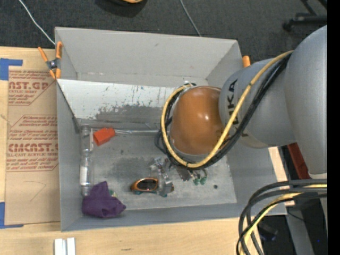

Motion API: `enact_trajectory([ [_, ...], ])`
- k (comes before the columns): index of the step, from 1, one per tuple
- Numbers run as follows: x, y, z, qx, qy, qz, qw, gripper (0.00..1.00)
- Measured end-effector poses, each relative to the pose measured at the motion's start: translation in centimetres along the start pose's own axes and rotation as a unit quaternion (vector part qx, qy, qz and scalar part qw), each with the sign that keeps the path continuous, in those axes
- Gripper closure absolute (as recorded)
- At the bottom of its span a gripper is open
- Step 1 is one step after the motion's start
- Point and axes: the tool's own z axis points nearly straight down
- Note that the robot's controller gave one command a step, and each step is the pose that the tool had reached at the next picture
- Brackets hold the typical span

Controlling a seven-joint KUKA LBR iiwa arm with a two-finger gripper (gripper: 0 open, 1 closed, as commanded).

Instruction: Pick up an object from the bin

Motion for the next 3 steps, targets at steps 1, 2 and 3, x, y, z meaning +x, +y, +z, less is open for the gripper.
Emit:
enact_trajectory([
  [1, -0.1, 0.0, -1.0, 0.000, -0.0015, 0.000, 1.0000, 1.00],
  [2, 0.1, 0.1, -2.3, 0.000, 0.0027, 0.000, 1.0000, 1.00],
  [3, 0.1, 0.1, -4.4, 0.000, 0.0024, 0.000, 1.0000, 1.00],
])
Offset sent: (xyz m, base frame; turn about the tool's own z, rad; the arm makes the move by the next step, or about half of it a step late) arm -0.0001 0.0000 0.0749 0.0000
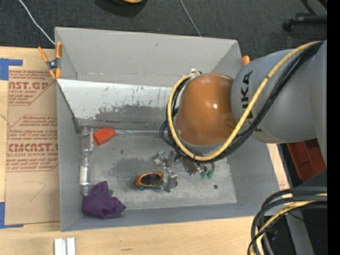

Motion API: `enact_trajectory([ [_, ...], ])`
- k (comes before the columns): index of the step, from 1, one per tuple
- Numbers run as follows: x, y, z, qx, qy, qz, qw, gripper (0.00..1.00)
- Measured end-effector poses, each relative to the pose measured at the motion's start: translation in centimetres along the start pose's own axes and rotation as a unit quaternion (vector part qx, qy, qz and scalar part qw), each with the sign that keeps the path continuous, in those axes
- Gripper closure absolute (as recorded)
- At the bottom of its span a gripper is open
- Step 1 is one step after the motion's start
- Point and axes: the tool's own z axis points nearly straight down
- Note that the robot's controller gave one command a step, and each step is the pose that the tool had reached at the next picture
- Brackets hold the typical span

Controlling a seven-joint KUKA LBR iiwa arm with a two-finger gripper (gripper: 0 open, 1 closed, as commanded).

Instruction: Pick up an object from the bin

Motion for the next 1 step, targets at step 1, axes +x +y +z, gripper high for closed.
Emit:
enact_trajectory([
  [1, -0.10, -0.01, -1.91, 0.000, -0.0025, 0.000, 1.0000, 1.00],
])
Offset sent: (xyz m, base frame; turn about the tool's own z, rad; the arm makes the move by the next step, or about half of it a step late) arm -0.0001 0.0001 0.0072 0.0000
